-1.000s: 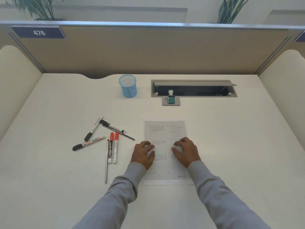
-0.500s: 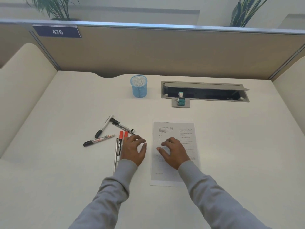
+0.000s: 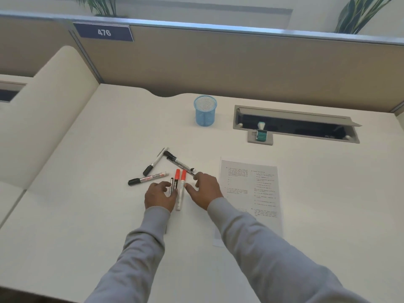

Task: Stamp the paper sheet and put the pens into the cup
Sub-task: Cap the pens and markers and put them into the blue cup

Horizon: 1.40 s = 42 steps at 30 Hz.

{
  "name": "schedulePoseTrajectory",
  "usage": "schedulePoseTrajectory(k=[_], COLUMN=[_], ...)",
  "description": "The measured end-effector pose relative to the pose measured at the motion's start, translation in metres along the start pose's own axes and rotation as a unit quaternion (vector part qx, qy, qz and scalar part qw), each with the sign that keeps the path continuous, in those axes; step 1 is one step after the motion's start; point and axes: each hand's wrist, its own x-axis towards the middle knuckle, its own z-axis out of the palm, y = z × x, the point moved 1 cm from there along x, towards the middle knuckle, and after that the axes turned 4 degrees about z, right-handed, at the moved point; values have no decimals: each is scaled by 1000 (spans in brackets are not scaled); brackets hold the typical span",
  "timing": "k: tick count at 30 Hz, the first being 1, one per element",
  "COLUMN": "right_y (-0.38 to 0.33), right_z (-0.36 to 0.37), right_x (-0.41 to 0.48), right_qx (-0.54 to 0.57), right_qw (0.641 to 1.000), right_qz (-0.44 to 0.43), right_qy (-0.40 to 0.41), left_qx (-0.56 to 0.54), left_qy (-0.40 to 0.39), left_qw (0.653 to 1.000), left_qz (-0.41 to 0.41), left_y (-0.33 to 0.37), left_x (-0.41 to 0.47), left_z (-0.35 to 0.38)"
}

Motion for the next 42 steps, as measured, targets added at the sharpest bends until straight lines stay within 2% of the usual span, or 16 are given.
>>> schedulePoseTrajectory(k=[6,13,20,26,30,35,38,42], right_y=[-18,-26,-37,-38,-37,-30,-22,-6], right_z=[14,28,30,28,27,18,2,-31], right_x=[21,29,38,43,44,46,45,45], right_qx=[-2,-34,-54,-80,-88,-93,-38,77], right_qw=[995,989,983,980,983,985,991,994], right_qz=[95,145,176,177,154,132,108,63], right_qy=[-9,-5,-18,-38,-41,-53,-64,-42], left_qx=[31,28,17,-11,2,8,-22,-125], left_qy=[-65,-52,-82,-76,-101,-89,-86,-41], left_qw=[997,998,996,997,993,992,993,990], left_qz=[-16,-30,-21,-32,-67,-93,-83,-47], left_y=[-5,-6,-5,-5,-5,1,5,16], left_x=[7,11,17,20,27,29,32,40], left_z=[4,7,6,4,5,3,1,-3])
